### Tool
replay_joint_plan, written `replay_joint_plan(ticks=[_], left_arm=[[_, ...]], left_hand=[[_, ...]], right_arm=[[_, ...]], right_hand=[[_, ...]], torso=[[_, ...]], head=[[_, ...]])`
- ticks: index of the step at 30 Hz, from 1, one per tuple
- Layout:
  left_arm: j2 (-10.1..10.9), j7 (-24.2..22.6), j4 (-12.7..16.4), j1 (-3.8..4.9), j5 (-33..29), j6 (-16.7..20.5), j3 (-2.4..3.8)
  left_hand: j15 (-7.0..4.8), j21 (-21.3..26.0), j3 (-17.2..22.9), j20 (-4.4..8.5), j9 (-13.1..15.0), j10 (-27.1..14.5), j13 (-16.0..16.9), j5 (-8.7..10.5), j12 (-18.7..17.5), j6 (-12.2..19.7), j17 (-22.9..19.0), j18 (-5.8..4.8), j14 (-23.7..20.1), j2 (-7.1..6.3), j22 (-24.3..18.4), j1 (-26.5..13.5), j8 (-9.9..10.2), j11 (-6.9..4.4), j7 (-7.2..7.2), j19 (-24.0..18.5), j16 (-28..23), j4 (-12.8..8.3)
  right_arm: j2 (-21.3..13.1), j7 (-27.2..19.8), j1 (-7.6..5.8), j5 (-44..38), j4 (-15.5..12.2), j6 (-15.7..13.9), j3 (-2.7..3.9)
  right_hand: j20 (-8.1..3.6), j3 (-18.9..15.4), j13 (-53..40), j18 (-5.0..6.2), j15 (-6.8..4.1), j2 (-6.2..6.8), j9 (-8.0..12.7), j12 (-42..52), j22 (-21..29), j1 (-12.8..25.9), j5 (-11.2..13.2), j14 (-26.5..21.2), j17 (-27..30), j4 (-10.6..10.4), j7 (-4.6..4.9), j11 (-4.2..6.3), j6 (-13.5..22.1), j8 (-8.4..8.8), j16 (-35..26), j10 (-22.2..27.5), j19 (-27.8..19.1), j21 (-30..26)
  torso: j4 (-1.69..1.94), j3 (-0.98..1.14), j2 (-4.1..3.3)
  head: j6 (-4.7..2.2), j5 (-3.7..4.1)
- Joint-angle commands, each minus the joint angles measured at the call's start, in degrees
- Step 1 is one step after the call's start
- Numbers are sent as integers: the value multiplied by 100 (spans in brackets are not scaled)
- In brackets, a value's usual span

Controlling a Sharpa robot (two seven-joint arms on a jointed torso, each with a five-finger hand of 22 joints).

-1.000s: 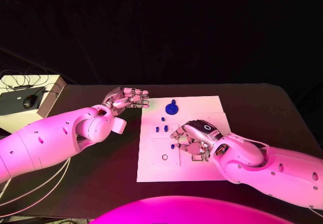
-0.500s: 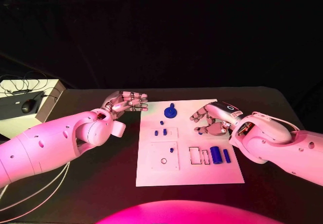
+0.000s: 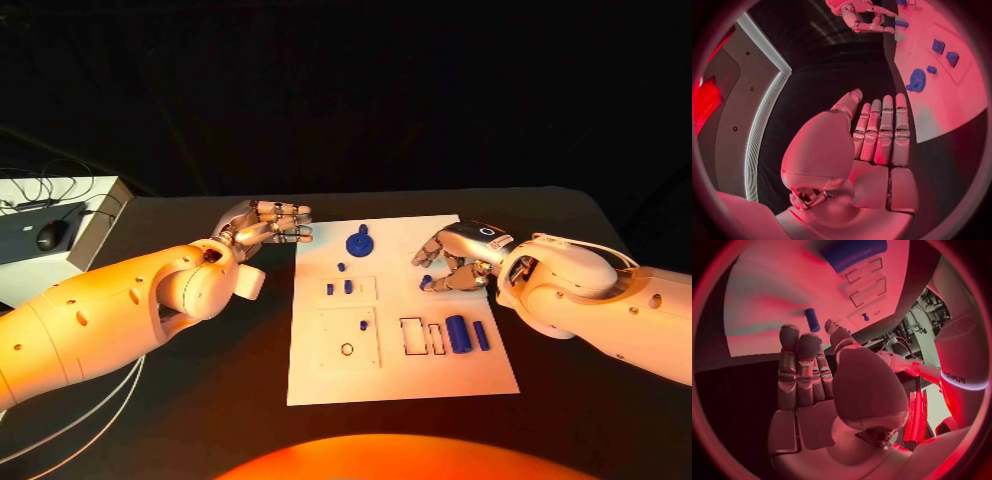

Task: Assemble the parts on the task board

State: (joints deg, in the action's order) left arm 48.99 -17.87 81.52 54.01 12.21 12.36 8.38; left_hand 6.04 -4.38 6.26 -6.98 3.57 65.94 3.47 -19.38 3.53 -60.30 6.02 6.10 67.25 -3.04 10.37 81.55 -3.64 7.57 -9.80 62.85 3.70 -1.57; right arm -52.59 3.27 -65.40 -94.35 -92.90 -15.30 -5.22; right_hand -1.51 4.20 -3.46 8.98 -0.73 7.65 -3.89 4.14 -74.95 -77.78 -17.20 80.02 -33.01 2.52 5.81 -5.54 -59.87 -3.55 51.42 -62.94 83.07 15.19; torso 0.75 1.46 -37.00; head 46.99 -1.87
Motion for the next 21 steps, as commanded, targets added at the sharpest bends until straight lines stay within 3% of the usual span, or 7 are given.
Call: replay_joint_plan(ticks=[1, 6, 7, 9, 12, 21], left_arm=[[-5, -86, 8, -3, 32, -66, 4], [4, -86, 15, -3, 32, -64, 4], [5, -85, 17, -3, 32, -65, 4], [10, -84, 21, -3, 32, -64, 4], [16, -81, 24, -3, 32, -57, 4], [34, -75, 30, -3, 27, -99, 4]], left_hand=[[-14, -14, 26, 1, 6, 1, -6, 18, -9, 1, 10, -60, 11, -16, -7, 5, 1, -29, 5, 13, -7, -18], [-15, -15, 29, 2, 6, 1, -6, 18, -9, 0, 10, -60, 11, -14, -7, 9, 1, -29, 5, 14, -7, -20], [-15, -15, 29, 2, 6, 1, -6, 18, -9, 0, 10, -60, 11, -14, -7, 9, 1, -29, 5, 14, -7, -20], [-14, -16, 27, 2, 6, 2, -6, 17, -9, -1, 10, -63, 11, -15, -7, -1, 0, -28, 5, 13, -7, -15], [-14, -16, 27, 2, 6, 2, -6, 17, -9, -1, 10, -63, 11, -15, -7, -1, 0, -28, 5, 13, -7, -15], [-13, -16, 25, 3, 6, 2, -6, 16, -8, 0, 10, -65, 11, -14, -8, -11, 1, -28, 4, 13, -8, -9]], right_arm=[[31, 101, 4, -354, 41, 339, -5], [84, 200, 18, -437, 89, 269, -17], [95, 217, 21, -449, 95, 250, -19], [116, 244, 25, -469, 101, 237, -22], [138, 264, 30, -481, 105, 266, -29], [150, 361, 46, -568, 116, 373, -41]], right_hand=[[29, 2, -5, 3, 21, -17, -4, 34, -194, -62, -38, -15, -4, -33, -40, 16, -1, -2, -23, 15, 3, 0], [25, 166, 0, 10, 2, -109, -4, 30, -223, -118, 6, 54, 1, 3, 9, 40, -63, -3, -19, -86, 58, 152], [23, 257, 1, 9, -1, -136, -3, 21, -233, -140, 122, 70, 0, 22, 28, 45, -86, -2, -17, -116, 74, 208], [27, 584, 6, 14, -12, -57, 2, -25, -247, -40, 168, 109, -2, 61, 38, 55, -136, 1, -33, -190, 92, 302], [29, 768, 4, 10, -27, -79, -7, -16, -277, -10, 147, 166, -11, 93, 50, 85, -260, -3, -29, -324, 128, 484], [-12, 1297, 1, -74, -90, -169, -18, -51, -372, 129, 158, 239, -120, 220, 22, 206, -695, -10, 18, -779, 185, 1156]], torso=[[3, 0, -6], [2, -1, -8], [2, -1, -8], [3, 1, -7], [2, -1, -5], [2, 0, 0]], head=[[5, 12], [5, 18], [5, 18], [7, 14], [19, 10], [31, 12]])
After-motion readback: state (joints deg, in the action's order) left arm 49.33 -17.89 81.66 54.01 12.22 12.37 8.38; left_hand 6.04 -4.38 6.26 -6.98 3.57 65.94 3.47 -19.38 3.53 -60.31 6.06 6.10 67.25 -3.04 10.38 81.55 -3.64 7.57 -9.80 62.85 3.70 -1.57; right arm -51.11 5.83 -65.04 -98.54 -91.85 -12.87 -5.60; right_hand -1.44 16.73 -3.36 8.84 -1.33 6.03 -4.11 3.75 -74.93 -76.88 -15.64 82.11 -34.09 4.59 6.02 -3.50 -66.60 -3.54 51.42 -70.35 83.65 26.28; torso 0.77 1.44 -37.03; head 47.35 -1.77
